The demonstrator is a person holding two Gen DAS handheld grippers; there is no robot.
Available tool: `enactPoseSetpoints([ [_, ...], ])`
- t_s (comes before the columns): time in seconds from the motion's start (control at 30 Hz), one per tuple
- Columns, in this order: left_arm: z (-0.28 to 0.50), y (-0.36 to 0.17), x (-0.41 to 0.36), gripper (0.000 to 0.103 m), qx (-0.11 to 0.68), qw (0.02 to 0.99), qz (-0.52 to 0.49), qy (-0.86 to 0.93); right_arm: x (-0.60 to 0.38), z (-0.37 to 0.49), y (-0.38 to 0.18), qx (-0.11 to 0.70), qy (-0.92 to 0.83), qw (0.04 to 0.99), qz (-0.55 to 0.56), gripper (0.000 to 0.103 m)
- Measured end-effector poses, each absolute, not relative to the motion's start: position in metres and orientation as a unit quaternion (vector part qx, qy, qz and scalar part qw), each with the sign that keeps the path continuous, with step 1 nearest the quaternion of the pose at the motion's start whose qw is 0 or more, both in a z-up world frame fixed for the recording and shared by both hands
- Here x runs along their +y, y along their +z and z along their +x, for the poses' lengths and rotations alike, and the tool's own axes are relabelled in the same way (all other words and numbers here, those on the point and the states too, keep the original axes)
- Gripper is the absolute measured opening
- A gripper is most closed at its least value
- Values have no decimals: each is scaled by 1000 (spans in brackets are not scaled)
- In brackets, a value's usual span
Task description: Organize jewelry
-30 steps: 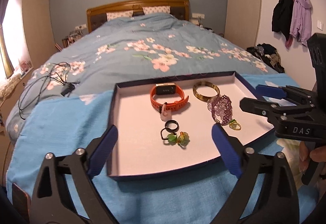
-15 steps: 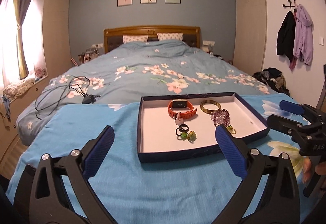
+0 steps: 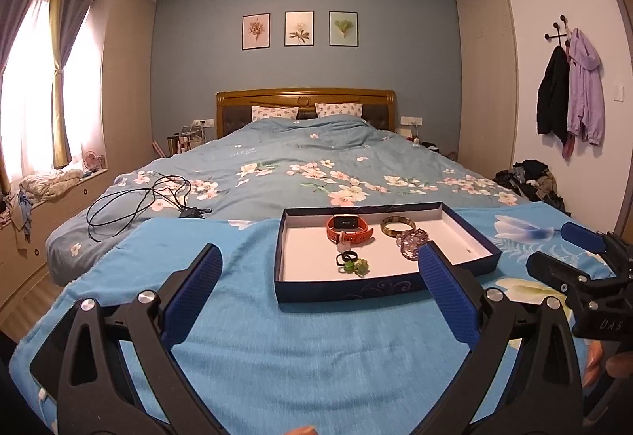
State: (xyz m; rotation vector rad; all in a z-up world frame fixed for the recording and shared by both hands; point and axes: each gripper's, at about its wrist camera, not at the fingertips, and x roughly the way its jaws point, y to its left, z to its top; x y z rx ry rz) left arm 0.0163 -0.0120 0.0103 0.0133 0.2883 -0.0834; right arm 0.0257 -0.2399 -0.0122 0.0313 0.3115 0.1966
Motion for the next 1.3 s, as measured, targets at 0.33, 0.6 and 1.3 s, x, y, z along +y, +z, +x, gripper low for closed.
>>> enactPoseSetpoints([
  [0.33, -17, 16, -14, 98, 109, 994, 5, -32, -236, 8, -11, 134, 88, 987, 15, 96],
  [0.6, -28, 18, -14, 98, 96, 995, 2, -29, -235, 1, -11, 128, 82, 988, 18, 96],
  [1.3, -43, 21, -21, 98, 79, 996, 9, -28, -238, -6, -9, 120, 78, 989, 26, 96],
])
